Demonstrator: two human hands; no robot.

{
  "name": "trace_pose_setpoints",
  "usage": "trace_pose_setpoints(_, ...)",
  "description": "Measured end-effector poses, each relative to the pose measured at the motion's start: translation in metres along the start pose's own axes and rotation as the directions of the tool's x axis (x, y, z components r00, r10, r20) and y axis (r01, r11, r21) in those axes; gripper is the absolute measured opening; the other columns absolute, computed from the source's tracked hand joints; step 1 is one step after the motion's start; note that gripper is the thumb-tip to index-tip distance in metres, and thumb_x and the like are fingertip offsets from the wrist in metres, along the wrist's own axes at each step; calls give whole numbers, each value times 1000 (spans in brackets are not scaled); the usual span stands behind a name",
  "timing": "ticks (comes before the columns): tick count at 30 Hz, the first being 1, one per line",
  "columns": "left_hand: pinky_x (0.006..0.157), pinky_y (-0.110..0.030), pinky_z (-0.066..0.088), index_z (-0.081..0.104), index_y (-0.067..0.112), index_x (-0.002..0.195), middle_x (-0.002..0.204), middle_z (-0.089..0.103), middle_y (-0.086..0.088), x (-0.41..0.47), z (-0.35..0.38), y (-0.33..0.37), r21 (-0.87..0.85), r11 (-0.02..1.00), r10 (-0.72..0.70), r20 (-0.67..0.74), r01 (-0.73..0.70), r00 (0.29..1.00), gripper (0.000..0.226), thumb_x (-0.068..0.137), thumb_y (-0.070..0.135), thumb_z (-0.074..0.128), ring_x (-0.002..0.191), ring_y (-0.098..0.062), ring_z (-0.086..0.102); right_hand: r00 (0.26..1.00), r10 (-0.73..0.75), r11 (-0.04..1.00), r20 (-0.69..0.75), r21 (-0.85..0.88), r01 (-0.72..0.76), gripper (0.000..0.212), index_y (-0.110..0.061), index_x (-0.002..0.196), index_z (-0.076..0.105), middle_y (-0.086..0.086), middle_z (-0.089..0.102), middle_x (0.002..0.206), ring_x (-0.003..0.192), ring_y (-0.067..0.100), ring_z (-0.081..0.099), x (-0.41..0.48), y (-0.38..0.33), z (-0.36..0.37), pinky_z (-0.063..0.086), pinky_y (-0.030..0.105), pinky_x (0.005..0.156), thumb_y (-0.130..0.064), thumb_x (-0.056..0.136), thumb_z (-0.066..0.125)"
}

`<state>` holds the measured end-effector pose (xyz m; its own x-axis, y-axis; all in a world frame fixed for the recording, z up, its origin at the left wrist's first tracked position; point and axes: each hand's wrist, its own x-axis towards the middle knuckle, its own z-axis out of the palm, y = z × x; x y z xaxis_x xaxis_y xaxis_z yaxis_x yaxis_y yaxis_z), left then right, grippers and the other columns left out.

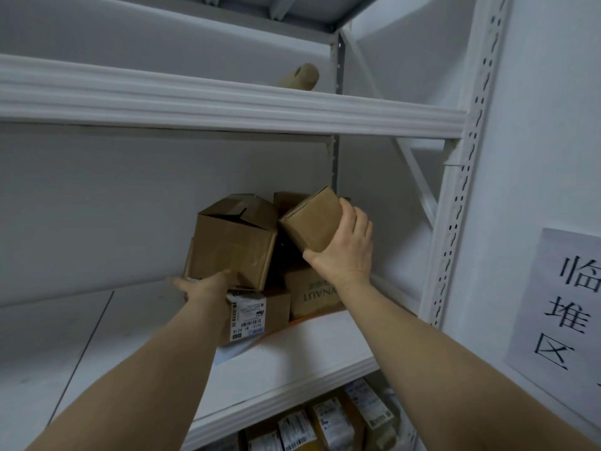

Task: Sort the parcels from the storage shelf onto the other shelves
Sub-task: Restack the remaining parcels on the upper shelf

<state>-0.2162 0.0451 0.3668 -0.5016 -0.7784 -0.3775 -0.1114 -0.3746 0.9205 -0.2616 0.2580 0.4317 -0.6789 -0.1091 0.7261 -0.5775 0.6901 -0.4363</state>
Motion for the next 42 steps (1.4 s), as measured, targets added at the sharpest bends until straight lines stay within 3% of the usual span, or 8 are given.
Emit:
trace_pose_setpoints(2, 94, -57, 42, -7, 52, 144, 149, 21, -20, -41, -4, 10, 110, 981, 165, -51, -159, 985, 112, 71, 35, 76, 116, -45, 46, 1000, 5, 1000, -12, 5, -5, 104, -18, 146, 21, 7, 29, 143, 128, 25, 30, 2, 0, 3, 32, 39, 107, -43, 63, 79)
trace_pose_setpoints(5, 103, -55, 38, 21, 43, 145, 144, 28, -18, -37, -4, 12, 165, 929, 346, -63, -332, 936, 87, 75, 42, 73, 124, -43, 39, 998, 39, 999, -57, 1, -39, 105, -18, 147, 22, 7, 30, 144, 130, 25, 30, 6, -2, 6, 29, 40, 110, -44, 63, 80)
trace_pose_setpoints(9, 100, -44, 46, 44, 17, 140, 132, 56, -11, -33, 12, 11, 128, 920, 363, 77, -370, 929, 58, 88, 32, 65, 117, -34, 55, 985, -2, 998, -171, -62, -9, 101, -17, 146, 30, 7, 38, 143, 131, 26, 35, 12, -5, 12, 19, 44, 112, -42, 63, 80)
trace_pose_setpoints(17, 99, -44, 45, 50, 8, 134, 122, 58, -15, -33, 25, 22, 136, 953, 262, 79, -271, 962, 52, 86, 29, 51, 110, -36, 55, 954, -110, 990, -279, -111, 82, 100, -15, 138, 44, 5, 53, 134, 124, 22, 37, 29, -10, 30, 17, 42, 102, -30, 51, 89)
trace_pose_setpoints(23, 108, -36, 33, 45, 3, 135, 135, 50, -12, -28, 28, 55, -98, 952, 295, 61, -289, 953, 52, 98, 40, 38, 124, -30, 45, 980, -152, 983, -127, -118, 137, 102, -21, 150, 27, -1, 32, 153, 141, 21, 23, 52, -39, 42, 12, 44, 107, -28, 66, 84)
trace_pose_setpoints(30, 94, -24, 38, 49, 4, 136, 135, 53, -14, -10, 32, 101, 93, 906, 384, 228, -412, 895, 58, 97, 47, 43, 119, -30, 52, 993, -92, 994, 68, 65, 88, 103, -18, 153, 13, 4, 16, 158, 147, 24, 7, 81, -59, 68, 30, 53, 110, -24, 73, 78)
trace_pose_setpoints(36, 96, -37, 47, 46, 4, 139, 135, 53, -15, 1, 35, 109, 147, 889, 375, 308, -433, 874, 64, 85, 31, 64, 115, -32, 55, 967, -42, 994, 251, 112, 14, 86, -21, 151, 14, 3, 3, 160, 148, 24, -8, 93, -62, 81, 8, 56, 117, -44, 85, 64)
trace_pose_setpoints(42, 82, -34, 51, 50, 5, 135, 106, 62, -12, 6, 41, 108, 165, 891, 347, 353, -423, 869, 53, 84, 10, 64, 88, -28, 59, 918, -1, 993, 398, -104, 46, 77, -42, 151, 0, 2, -27, 157, 144, 29, -26, 104, -62, 97, 2, 62, 115, -6, 98, 42)
